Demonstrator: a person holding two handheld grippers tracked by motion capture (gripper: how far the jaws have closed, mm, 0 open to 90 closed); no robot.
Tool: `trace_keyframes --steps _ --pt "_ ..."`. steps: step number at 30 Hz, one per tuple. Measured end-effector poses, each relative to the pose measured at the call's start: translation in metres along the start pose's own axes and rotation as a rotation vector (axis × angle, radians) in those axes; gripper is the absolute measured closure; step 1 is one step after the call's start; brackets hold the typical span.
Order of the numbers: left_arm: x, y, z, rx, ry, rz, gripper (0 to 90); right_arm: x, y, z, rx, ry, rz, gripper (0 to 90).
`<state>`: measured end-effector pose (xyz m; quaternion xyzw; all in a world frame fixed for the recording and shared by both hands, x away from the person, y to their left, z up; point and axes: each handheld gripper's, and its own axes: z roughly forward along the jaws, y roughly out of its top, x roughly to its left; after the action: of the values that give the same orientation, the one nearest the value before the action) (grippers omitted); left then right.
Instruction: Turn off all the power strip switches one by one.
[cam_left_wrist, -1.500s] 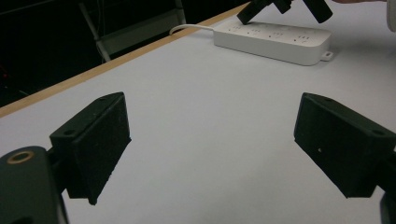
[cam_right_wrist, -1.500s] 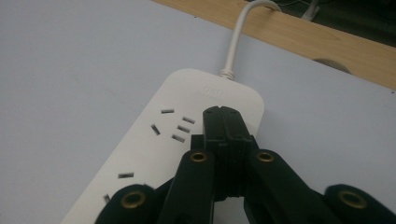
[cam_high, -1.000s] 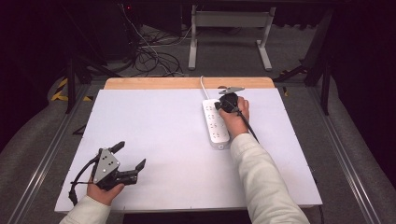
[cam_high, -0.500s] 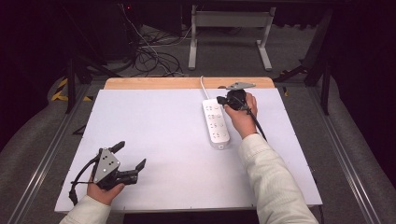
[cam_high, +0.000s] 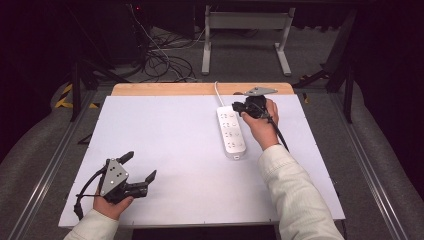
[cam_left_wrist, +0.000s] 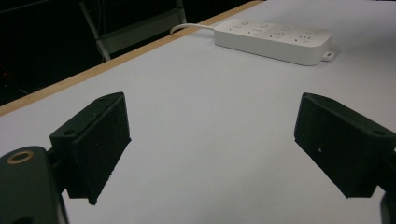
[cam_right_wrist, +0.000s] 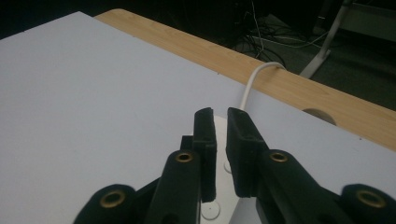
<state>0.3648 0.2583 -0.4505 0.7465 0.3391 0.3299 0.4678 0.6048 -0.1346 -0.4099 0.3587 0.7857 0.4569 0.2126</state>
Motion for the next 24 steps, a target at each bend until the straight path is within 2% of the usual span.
trace_keyframes --steps 5,9,12,13,15,17,19,24 --pt "0.001 0.0 0.0 -0.002 0.0 -0.003 11.2 0.004 0.004 -0.011 -0.033 0.036 0.023 66.6" --pt "0.0 0.001 0.002 -0.001 -0.002 0.002 11.2 0.006 0.005 -0.023 -0.035 0.069 0.011 56.1" --pt "0.0 0.001 0.001 -0.002 -0.001 0.002 11.2 0.008 0.005 -0.036 -0.036 0.067 -0.018 48.4" --pt "0.0 0.001 0.001 -0.003 0.0 0.001 11.2 0.01 0.005 -0.041 -0.034 0.064 -0.011 42.5" --pt "0.0 0.001 0.001 -0.001 -0.001 0.002 11.2 0.012 0.005 -0.05 -0.039 0.068 0.007 36.7" --pt "-0.001 0.001 0.002 -0.002 -0.002 -0.002 11.2 0.016 0.004 -0.06 -0.045 0.077 -0.006 30.1" --pt "-0.001 0.002 0.002 -0.003 -0.004 -0.001 11.2 0.019 0.004 -0.068 -0.051 0.076 -0.023 26.5" --pt "0.0 0.002 0.001 -0.003 0.001 0.002 11.2 0.027 -0.001 -0.09 -0.102 0.101 -0.02 21.3"
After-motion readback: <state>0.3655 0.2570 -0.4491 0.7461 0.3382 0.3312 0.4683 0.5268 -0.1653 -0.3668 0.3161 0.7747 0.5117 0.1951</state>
